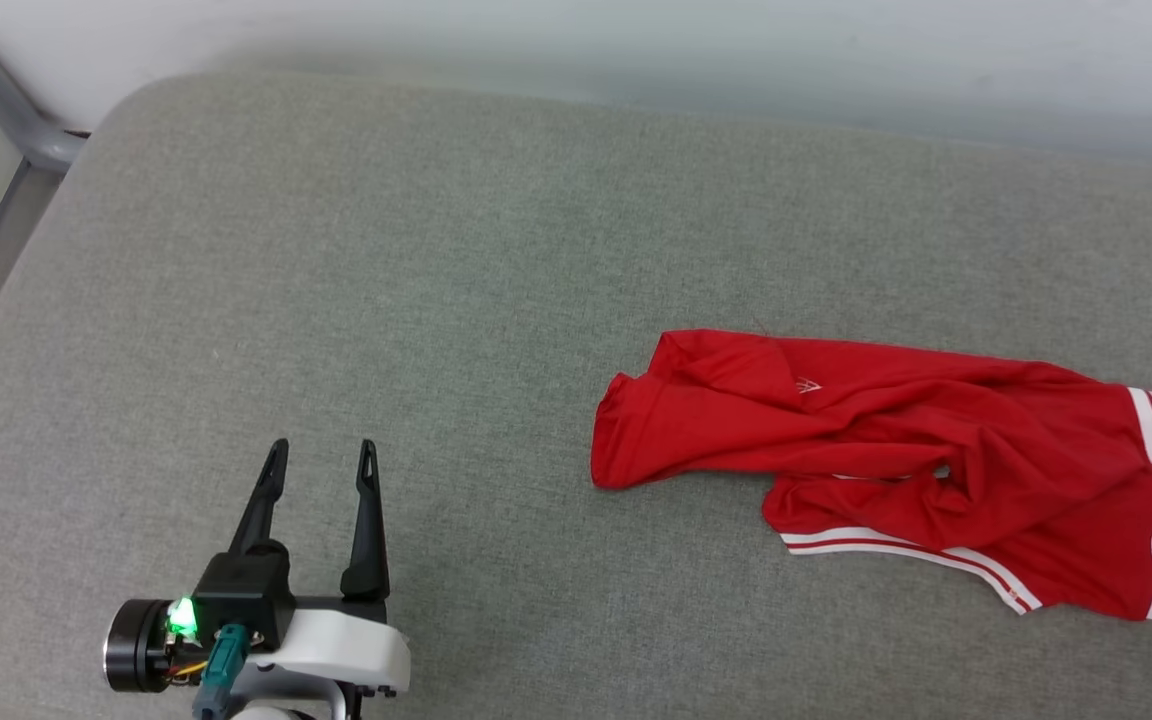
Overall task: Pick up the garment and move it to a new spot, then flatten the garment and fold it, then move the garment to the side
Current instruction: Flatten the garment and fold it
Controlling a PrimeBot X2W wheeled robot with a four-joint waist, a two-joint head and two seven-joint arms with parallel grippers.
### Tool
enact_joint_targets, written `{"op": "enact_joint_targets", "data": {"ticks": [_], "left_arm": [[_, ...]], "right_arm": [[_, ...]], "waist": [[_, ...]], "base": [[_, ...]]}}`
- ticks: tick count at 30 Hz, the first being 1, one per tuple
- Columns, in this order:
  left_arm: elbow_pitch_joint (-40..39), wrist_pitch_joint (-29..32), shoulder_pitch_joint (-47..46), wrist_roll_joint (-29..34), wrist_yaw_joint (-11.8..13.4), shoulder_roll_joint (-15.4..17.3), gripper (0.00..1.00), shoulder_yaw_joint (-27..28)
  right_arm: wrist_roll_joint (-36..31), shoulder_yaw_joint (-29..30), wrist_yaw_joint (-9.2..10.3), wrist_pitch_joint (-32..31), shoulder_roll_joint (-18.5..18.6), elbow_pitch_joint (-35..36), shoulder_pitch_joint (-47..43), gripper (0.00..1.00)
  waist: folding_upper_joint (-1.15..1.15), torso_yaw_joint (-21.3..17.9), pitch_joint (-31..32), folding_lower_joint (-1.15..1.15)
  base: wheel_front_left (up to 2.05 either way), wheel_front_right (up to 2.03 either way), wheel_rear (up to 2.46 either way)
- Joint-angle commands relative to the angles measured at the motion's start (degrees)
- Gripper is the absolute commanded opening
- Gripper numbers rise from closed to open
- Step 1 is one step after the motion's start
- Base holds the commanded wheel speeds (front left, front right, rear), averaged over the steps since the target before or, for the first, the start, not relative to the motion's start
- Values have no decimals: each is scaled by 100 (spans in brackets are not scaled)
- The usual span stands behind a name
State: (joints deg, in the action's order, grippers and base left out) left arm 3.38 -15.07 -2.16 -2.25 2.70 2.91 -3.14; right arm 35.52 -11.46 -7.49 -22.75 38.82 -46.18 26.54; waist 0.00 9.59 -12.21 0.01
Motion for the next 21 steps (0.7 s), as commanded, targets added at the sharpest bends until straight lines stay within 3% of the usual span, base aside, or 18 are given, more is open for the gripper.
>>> {"op": "enact_joint_targets", "data": {"ticks": [1,8,13,21], "left_arm": [[24,-15,81,46,-11,-1,100,28],[17,-15,212,93,-68,33,100,59],[0,-15,330,93,-91,46,100,85],[-118,-15,321,77,-249,107,100,66]], "right_arm": [[-83,21,1,351,-137,111,61,100],[-618,285,3,2183,-360,862,-130,100],[-1137,704,4,3136,-822,1680,-526,100],[-2122,1390,4,3536,-2031,3277,-1707,100]], "waist": [[0,-75,120,-1],[0,-292,480,-1],[0,-422,668,-1],[0,-565,850,-1]], "base": [[0,0,0],[0,0,0],[0,0,0],[0,0,0]]}}
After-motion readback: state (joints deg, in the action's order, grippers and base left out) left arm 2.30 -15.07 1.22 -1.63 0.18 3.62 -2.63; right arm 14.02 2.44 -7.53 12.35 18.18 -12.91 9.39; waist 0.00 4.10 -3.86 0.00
